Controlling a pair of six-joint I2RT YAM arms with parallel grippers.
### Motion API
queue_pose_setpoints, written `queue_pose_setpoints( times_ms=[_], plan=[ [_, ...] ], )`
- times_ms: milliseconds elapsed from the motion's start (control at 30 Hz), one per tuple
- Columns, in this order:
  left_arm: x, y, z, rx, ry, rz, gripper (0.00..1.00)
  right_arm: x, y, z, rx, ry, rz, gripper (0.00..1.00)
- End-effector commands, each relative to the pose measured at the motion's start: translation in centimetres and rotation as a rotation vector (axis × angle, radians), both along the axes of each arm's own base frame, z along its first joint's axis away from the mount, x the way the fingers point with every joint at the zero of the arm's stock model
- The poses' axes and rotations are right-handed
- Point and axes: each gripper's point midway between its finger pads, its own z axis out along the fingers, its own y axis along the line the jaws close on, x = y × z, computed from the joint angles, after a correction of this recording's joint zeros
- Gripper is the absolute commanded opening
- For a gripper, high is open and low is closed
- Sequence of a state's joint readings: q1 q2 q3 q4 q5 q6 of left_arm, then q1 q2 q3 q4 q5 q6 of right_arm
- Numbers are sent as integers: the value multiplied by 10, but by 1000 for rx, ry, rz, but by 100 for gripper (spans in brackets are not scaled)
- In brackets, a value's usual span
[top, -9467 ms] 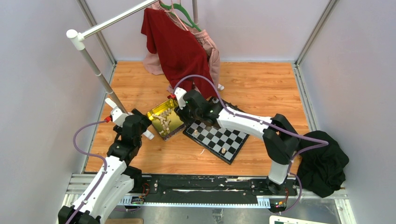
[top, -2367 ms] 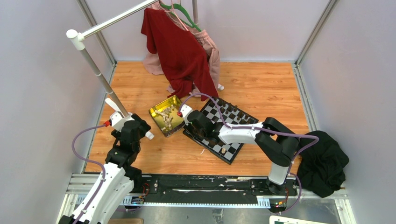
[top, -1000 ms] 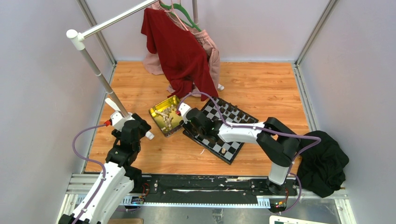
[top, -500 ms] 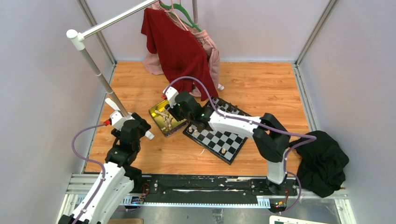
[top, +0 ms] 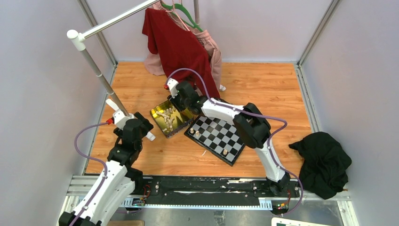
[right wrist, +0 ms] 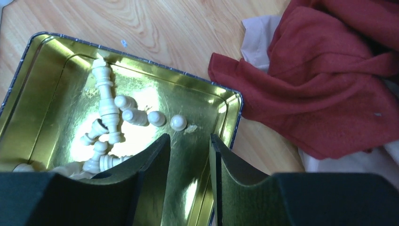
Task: Set up the chess pieces on the board
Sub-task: Pick up the chess piece from the storage box.
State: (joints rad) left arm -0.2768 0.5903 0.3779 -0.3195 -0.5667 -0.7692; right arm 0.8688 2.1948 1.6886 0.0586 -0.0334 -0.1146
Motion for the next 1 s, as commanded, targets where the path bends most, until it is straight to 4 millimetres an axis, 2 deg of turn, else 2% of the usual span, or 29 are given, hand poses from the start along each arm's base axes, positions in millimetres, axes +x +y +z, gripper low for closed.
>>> queue_pose_setpoints(
  times_ms=[0, 433, 967],
  plan=[
    [10, -4, 17, -10, -58, -10, 90, 9, 13, 2, 27, 8, 49, 40],
    [17, -7, 15, -5, -58, -20, 90, 20, 27, -18, 24, 42, 63, 40],
    [19, -8, 11, -11, -55, -23, 90, 20, 16, -41, -10, 94, 45, 35]
  ],
)
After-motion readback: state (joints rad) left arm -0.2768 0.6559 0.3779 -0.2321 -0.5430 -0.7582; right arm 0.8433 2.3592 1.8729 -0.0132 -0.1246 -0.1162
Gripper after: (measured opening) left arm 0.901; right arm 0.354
